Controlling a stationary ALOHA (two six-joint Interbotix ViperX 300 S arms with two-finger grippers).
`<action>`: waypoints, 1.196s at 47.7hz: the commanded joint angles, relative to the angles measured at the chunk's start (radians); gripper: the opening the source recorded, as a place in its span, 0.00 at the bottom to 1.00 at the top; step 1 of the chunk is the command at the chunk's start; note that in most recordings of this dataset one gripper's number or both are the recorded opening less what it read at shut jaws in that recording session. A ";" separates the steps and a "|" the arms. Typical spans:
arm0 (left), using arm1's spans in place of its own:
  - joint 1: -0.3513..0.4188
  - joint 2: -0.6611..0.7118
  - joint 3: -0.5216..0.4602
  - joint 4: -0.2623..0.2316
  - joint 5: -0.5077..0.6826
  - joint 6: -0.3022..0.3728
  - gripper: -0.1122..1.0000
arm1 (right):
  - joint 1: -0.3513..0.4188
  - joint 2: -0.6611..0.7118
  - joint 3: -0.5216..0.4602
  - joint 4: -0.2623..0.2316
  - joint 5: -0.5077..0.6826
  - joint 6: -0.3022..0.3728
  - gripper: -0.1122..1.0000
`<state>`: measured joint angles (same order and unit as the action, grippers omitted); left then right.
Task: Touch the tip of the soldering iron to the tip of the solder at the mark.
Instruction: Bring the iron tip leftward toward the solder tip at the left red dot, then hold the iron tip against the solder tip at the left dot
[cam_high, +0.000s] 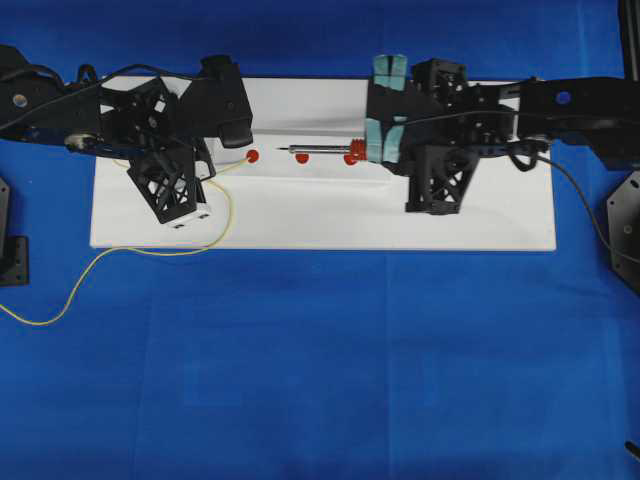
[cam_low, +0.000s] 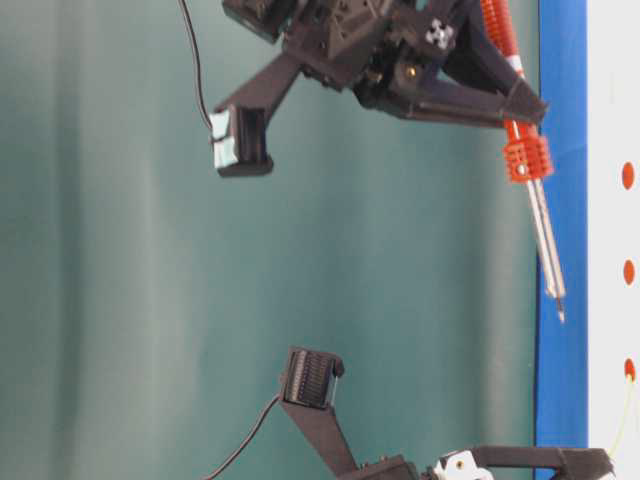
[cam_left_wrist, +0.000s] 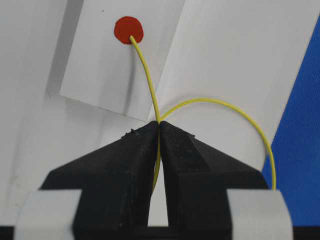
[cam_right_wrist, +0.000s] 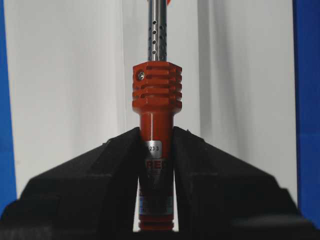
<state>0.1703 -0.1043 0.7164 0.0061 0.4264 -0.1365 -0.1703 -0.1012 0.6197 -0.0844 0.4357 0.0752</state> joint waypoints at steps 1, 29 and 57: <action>0.002 -0.009 -0.020 0.000 -0.002 -0.002 0.11 | -0.003 0.014 -0.049 -0.003 -0.005 -0.003 0.15; 0.002 -0.008 -0.021 0.000 -0.002 -0.003 0.11 | -0.005 0.176 -0.149 -0.005 0.011 -0.023 0.15; 0.000 -0.008 -0.021 -0.002 0.011 -0.003 0.11 | -0.006 0.196 -0.184 -0.014 0.072 -0.023 0.15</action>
<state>0.1703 -0.1028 0.7179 0.0046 0.4387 -0.1396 -0.1733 0.1058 0.4633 -0.0936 0.5093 0.0522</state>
